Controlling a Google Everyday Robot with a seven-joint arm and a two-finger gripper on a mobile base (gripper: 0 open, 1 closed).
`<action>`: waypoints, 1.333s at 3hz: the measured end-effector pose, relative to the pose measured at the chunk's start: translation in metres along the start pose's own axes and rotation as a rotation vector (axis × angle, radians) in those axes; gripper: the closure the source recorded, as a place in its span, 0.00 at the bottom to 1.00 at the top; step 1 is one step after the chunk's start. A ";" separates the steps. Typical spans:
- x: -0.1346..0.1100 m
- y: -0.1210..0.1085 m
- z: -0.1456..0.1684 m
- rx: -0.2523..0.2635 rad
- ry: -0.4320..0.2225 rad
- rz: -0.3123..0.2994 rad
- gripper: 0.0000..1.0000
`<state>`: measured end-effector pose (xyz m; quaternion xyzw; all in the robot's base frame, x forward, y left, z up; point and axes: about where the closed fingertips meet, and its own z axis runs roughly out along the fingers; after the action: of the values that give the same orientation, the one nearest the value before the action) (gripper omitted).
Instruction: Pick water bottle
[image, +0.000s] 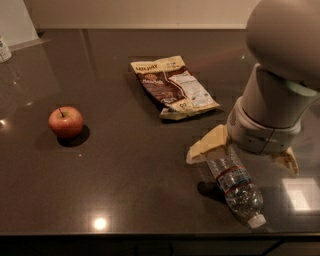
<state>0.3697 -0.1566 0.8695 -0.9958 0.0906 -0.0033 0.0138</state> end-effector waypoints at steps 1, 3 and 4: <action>-0.002 0.003 0.012 -0.013 -0.014 -0.009 0.00; -0.006 0.000 0.032 -0.029 -0.042 -0.021 0.18; -0.007 0.000 0.032 -0.035 -0.042 -0.025 0.42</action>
Offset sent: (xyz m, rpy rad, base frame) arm -0.0104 0.0017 -0.0430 -0.0154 0.0840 0.0303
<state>0.3631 -0.1544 0.8370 -0.9968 0.0778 0.0190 -0.0018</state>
